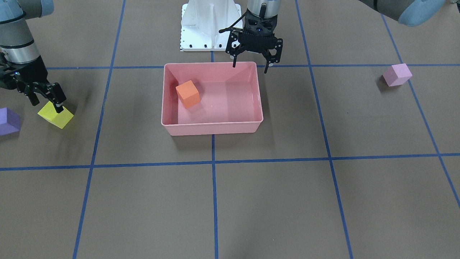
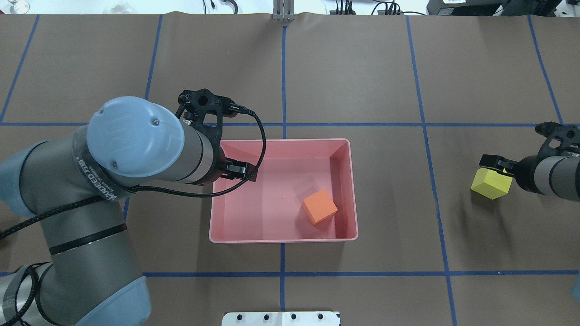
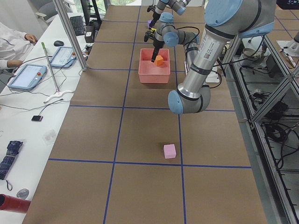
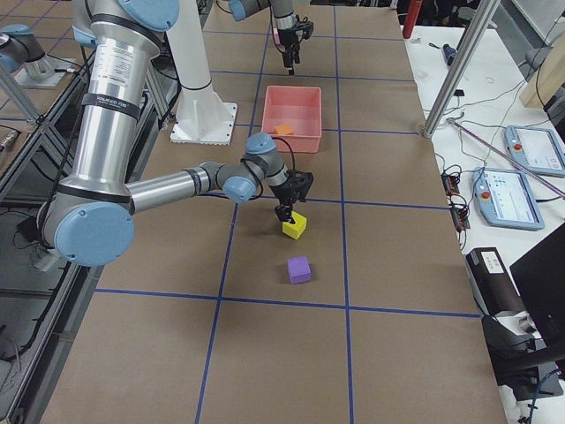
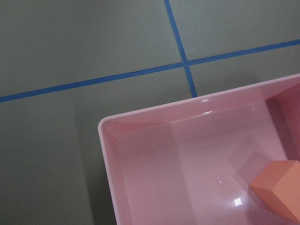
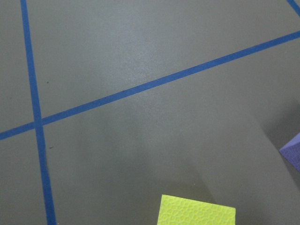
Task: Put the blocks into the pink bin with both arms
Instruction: 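Grasp the yellow cube with the right gripper while the left arm withdraws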
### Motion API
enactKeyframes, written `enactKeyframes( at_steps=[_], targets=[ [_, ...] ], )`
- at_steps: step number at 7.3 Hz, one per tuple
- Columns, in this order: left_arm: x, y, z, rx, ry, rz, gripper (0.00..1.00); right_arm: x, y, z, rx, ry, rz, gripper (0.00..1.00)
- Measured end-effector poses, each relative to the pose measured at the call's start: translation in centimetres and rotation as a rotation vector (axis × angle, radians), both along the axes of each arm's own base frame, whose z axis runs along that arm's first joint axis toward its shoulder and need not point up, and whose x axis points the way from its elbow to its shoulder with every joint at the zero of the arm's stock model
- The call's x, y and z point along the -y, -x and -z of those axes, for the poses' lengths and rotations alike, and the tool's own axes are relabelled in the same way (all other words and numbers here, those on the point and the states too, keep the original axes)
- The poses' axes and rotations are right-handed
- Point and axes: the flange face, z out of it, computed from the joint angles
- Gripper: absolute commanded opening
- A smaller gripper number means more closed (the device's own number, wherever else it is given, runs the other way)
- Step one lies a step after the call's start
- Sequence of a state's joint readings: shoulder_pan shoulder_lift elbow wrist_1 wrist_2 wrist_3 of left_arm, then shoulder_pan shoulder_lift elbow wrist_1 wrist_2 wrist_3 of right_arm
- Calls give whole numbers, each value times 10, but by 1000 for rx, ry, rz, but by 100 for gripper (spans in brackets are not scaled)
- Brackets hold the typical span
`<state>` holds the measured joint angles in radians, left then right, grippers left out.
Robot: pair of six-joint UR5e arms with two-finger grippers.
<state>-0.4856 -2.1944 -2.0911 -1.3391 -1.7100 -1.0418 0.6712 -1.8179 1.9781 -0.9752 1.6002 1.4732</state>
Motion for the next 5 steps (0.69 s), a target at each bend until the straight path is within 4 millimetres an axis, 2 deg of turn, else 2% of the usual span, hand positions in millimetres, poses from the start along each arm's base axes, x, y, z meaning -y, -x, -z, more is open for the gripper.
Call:
enactKeyframes(
  at_steps=[4, 5],
  targets=[
    [0, -1, 0, 1, -1, 0, 100, -9, 22, -29, -63, 1, -49, 99],
    [1, -1, -1, 3, 1, 1, 100, -10, 26, -37, -84, -4, -50, 85]
  ],
)
